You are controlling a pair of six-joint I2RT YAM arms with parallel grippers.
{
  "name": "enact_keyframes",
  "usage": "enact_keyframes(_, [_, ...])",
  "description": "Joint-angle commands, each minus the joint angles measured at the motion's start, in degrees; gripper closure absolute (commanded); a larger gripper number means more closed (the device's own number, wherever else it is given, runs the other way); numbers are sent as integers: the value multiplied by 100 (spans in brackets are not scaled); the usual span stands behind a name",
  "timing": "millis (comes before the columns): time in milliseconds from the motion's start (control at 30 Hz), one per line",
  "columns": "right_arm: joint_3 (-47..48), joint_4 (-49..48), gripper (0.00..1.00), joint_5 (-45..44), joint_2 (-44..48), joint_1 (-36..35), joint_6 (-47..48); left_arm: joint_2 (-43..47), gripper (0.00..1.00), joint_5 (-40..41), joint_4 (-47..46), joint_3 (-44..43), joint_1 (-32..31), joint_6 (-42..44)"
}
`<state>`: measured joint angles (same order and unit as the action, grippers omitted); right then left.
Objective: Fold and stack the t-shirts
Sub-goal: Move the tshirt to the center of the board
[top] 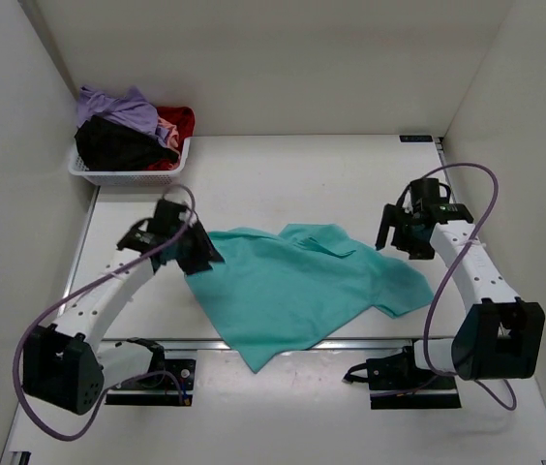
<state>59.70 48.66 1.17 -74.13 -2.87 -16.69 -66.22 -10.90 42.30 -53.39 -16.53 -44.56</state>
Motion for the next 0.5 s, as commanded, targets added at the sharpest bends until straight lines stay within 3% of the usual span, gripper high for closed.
enact_keyframes(0, [-248, 56, 18, -434, -216, 270, 209, 144, 48, -536, 87, 993, -542, -509])
enact_keyframes(67, [-345, -32, 18, -503, -461, 400, 280, 22, 49, -476, -169, 1356, -701, -607])
enact_keyframes(133, [-336, -41, 17, -573, -716, 349, 385, -477, 58, -239, -344, 1270, -833, -668])
enact_keyframes(200, [-266, -111, 19, -609, -989, 209, 438, -942, 66, 24, -424, 1077, -912, -598])
enact_keyframes(333, [-91, -129, 25, -688, -1543, -20, 447, -2111, 67, 658, -407, 252, -1088, -371])
enact_keyframes(367, [-56, -103, 33, -671, -1648, -64, 456, -2271, 72, 772, -416, 6, -1106, -370])
enact_keyframes(400, [-3, -120, 72, -610, -1736, -99, 491, -2647, 86, 756, -399, -136, -1115, -239])
enact_keyframes(467, [-2, -24, 100, -408, -1824, -152, 465, -3194, 97, 887, -232, -662, -1115, -124])
